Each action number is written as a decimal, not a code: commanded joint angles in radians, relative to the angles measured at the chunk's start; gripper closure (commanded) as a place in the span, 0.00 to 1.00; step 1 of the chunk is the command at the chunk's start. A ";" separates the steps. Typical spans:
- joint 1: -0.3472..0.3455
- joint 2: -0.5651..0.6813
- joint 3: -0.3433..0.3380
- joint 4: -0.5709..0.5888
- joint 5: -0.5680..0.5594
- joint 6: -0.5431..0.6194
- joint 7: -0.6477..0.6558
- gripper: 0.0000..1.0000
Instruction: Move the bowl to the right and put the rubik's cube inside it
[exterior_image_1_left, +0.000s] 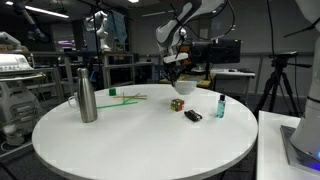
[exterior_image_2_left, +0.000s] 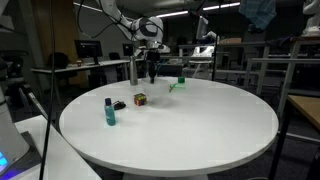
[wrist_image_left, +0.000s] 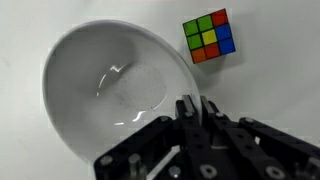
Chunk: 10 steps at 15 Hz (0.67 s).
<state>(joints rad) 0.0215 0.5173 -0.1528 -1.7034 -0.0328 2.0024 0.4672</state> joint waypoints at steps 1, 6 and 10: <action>0.000 -0.011 -0.006 0.001 -0.022 -0.003 0.022 0.97; -0.003 -0.027 -0.017 0.000 -0.030 0.003 0.024 0.97; -0.008 -0.039 -0.033 0.002 -0.040 0.005 0.030 0.97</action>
<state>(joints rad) 0.0186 0.5114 -0.1746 -1.7022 -0.0415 2.0096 0.4672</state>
